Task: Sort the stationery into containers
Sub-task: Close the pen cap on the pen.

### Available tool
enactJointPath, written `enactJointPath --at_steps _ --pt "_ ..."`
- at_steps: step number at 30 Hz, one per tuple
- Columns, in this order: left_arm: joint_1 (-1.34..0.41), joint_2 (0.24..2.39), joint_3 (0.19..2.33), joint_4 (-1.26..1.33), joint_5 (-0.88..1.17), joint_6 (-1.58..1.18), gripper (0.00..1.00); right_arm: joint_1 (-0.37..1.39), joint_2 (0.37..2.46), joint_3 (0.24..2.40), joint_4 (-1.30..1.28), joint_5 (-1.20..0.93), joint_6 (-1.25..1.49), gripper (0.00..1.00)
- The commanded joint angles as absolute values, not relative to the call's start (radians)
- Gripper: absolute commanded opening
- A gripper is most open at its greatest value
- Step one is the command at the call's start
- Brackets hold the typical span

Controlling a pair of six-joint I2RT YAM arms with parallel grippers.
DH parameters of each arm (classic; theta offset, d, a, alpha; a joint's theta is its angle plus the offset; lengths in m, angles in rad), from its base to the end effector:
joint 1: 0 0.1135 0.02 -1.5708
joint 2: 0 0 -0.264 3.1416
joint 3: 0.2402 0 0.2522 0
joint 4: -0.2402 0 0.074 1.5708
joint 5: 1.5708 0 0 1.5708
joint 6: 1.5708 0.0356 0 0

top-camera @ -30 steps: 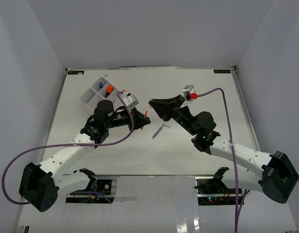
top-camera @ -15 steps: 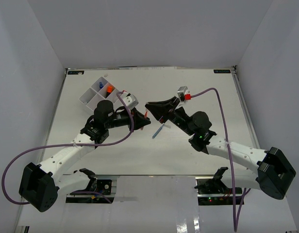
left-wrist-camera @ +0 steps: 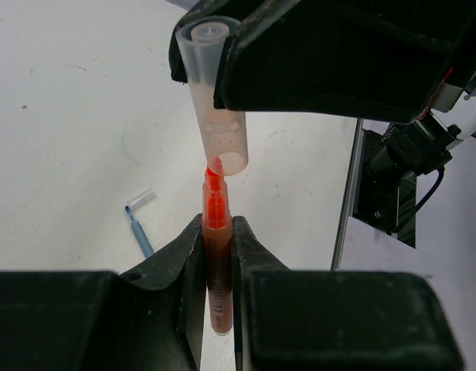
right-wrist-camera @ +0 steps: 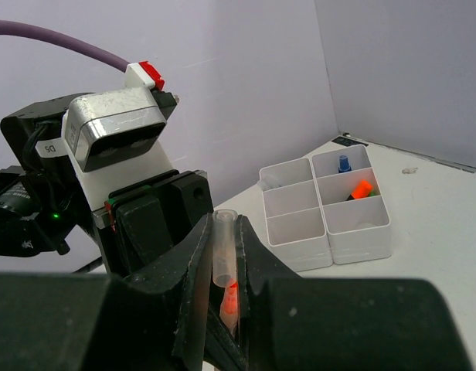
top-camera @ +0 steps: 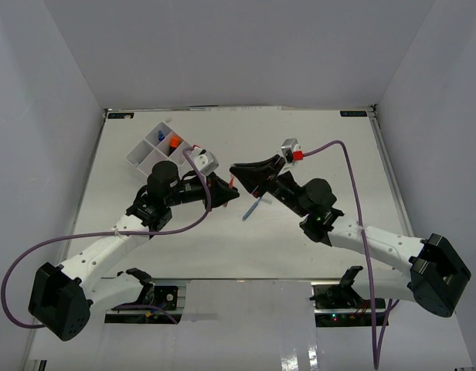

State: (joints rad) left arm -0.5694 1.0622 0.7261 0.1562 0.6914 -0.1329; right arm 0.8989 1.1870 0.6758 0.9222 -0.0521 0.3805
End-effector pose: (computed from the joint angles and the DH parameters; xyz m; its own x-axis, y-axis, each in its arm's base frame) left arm 0.1918 -0.1497 0.3018 -0.2744 0.0545 -0.9601 0.9154 0.3206 -0.2434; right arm 0.1632 0.2082 0.3346 -0.0704 0.5073 -0.8589 -0.8456 0.4264 0.3211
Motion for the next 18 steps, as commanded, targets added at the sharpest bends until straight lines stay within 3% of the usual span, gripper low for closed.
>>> enactJointPath --at_steps 1,18 --pt "-0.566 1.029 0.716 0.189 0.693 -0.141 0.03 0.908 1.186 0.670 0.985 -0.035 0.359 0.08" --pt "-0.566 1.031 0.709 0.207 0.712 -0.150 0.03 0.914 1.190 0.669 0.996 -0.017 0.338 0.08"
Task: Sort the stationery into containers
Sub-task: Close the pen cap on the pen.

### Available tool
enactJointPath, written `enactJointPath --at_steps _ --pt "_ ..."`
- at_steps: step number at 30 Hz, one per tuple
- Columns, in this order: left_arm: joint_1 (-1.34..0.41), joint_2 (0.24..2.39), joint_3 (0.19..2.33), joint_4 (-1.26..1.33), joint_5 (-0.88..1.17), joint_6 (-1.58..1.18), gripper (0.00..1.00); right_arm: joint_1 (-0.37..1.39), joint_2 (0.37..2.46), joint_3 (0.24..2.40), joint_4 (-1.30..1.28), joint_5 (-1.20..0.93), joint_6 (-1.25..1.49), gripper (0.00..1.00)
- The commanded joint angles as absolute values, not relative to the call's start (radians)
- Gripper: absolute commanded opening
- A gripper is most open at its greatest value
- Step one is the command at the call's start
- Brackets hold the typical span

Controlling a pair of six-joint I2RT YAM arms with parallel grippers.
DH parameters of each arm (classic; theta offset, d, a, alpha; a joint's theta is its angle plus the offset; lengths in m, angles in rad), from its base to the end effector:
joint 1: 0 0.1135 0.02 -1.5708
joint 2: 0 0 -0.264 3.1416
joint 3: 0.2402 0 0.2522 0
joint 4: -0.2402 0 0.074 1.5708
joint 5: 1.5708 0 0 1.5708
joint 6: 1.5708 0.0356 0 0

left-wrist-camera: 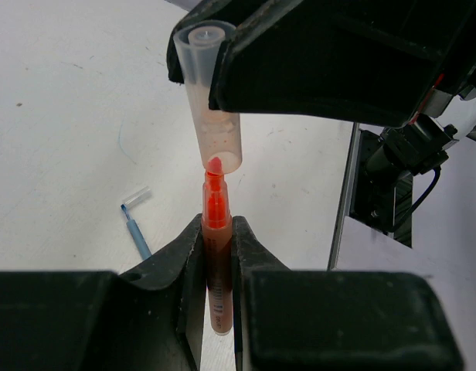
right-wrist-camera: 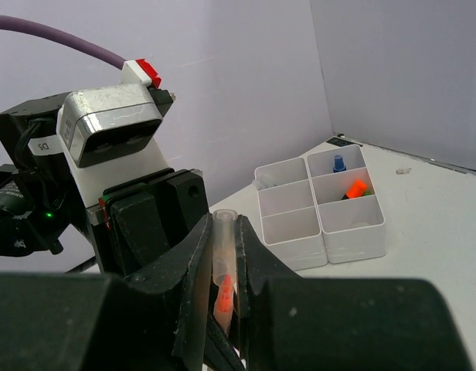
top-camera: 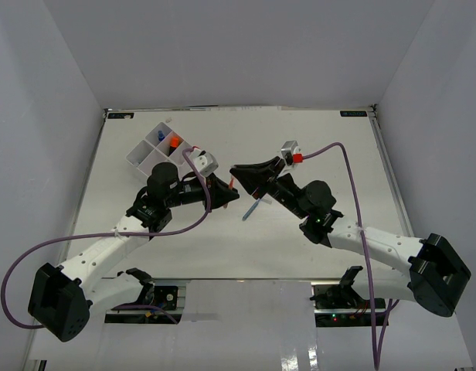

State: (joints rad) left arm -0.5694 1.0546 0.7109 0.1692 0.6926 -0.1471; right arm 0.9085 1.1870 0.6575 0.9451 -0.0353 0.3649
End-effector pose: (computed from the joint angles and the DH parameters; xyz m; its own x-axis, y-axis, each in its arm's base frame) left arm 0.1902 -0.1488 0.2994 -0.2831 0.0473 -0.9579 0.9129 0.3195 -0.2540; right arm 0.1608 0.2083 0.3306 -0.0564 0.5076 -0.8597 -0.8433 0.4367 0.3132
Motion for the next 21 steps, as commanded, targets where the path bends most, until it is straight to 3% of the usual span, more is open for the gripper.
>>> enactJointPath --at_steps 1,21 --pt "-0.566 1.034 0.709 0.206 0.713 -0.150 0.03 0.914 1.190 0.673 0.997 -0.017 0.331 0.08" --pt "-0.566 1.051 0.703 0.346 0.709 -0.218 0.03 0.919 1.215 0.660 0.996 -0.040 0.341 0.08"
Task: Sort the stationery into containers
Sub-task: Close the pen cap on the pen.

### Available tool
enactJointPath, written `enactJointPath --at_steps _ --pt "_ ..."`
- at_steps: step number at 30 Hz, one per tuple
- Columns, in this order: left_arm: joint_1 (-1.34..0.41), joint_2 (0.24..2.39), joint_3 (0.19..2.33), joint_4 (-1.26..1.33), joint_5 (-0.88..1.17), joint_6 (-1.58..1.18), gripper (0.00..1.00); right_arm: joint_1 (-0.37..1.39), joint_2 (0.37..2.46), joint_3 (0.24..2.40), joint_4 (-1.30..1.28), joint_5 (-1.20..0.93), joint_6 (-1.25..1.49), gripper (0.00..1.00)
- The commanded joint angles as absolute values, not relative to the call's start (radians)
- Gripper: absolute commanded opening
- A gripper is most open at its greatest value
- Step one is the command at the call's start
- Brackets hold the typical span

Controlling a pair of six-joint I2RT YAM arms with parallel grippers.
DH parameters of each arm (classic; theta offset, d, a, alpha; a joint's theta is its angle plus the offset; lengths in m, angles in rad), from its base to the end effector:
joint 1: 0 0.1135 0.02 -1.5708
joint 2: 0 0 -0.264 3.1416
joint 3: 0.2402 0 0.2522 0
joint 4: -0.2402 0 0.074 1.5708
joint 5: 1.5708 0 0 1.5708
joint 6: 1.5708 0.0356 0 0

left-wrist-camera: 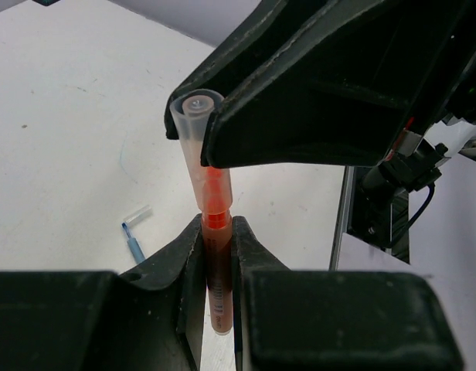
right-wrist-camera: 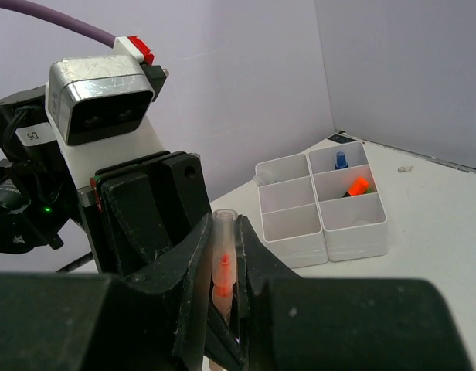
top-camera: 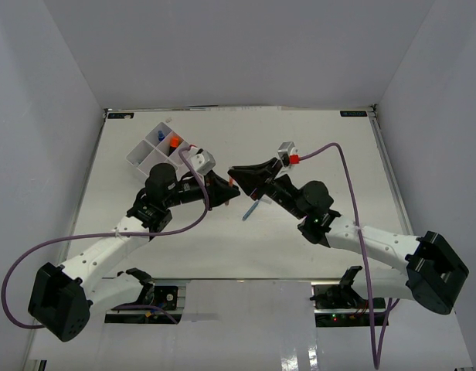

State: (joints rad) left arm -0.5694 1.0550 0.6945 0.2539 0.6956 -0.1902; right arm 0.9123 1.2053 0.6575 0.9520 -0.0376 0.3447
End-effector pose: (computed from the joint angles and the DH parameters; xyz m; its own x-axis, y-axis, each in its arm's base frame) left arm 0.1906 -0.1491 0.3021 -0.2677 -0.0010 -0.9635 0.9165 0.3084 -0.2549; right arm 0.1622 0.2118 0.3268 -0.0477 0.4902 -0.8703 -0.8451 0.4447 0.2968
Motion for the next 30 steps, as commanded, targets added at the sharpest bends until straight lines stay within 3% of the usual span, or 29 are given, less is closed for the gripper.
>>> enactJointPath --at_steps 1,13,30 --pt "-0.566 1.052 0.707 0.354 0.709 -0.219 0.03 0.922 1.213 0.657 0.996 -0.040 0.341 0.08" --pt "-0.566 1.069 0.765 0.413 0.693 -0.187 0.03 0.920 1.178 0.629 0.957 -0.026 0.301 0.08" --pt "-0.566 1.104 0.830 0.488 0.721 -0.106 0.01 0.920 1.186 0.712 0.678 -0.018 0.193 0.08"
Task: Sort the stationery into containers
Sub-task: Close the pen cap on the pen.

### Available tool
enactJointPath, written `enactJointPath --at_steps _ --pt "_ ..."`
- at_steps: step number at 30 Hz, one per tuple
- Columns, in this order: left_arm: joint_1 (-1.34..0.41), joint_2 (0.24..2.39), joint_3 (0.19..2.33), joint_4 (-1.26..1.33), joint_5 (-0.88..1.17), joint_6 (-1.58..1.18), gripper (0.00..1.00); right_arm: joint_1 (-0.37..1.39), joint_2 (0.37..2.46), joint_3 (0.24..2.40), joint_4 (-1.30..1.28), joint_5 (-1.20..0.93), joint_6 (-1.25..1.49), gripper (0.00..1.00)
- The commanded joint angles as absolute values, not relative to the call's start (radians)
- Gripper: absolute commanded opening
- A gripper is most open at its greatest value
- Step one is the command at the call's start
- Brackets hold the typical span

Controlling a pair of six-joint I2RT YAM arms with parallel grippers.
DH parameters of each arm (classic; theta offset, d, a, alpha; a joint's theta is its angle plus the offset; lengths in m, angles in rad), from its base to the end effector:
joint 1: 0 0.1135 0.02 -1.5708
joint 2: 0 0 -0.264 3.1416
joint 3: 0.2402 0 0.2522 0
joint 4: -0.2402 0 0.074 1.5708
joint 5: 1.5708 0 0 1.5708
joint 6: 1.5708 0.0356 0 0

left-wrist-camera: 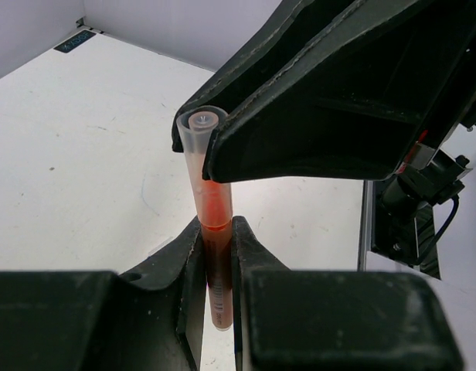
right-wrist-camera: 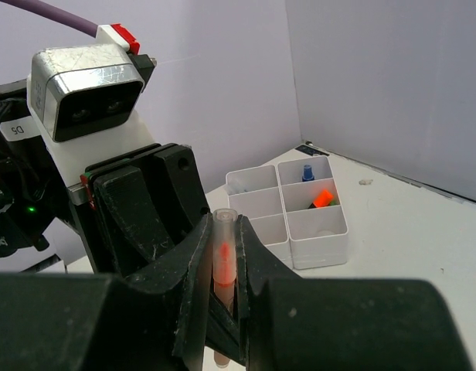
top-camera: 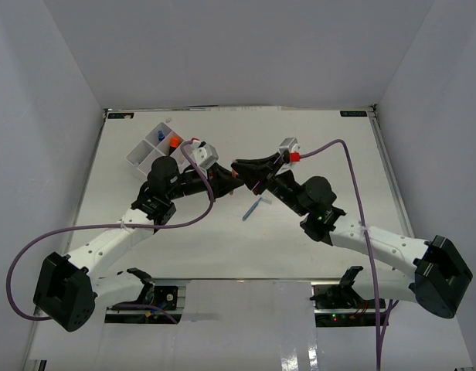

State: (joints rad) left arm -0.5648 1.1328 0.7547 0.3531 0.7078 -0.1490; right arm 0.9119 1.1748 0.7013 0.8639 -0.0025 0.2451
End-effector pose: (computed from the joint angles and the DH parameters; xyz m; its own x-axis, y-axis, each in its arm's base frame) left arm 0.2063 -0.1581 0.3154 -0.1627 -0.0304 -0.9862 0.9420 0.2926 -0.1645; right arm 0.1621 0.2095 0.3405 0.0338 0.4400 -0.8973 -0.8249 0.5192 0.2235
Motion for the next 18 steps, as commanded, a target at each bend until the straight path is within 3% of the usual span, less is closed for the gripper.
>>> enactJointPath --at_steps 1,16,18 --pt "-0.566 1.100 0.830 0.491 0.721 -0.103 0.00 0.920 1.183 0.712 0.658 -0.017 0.190 0.08" --pt "-0.566 1.095 0.818 0.462 0.695 -0.045 0.00 0.920 1.178 0.767 0.471 -0.015 0.132 0.08" --pt "-0.566 1.095 0.799 0.462 0.695 -0.044 0.00 0.920 1.177 0.782 0.440 -0.020 0.129 0.11"
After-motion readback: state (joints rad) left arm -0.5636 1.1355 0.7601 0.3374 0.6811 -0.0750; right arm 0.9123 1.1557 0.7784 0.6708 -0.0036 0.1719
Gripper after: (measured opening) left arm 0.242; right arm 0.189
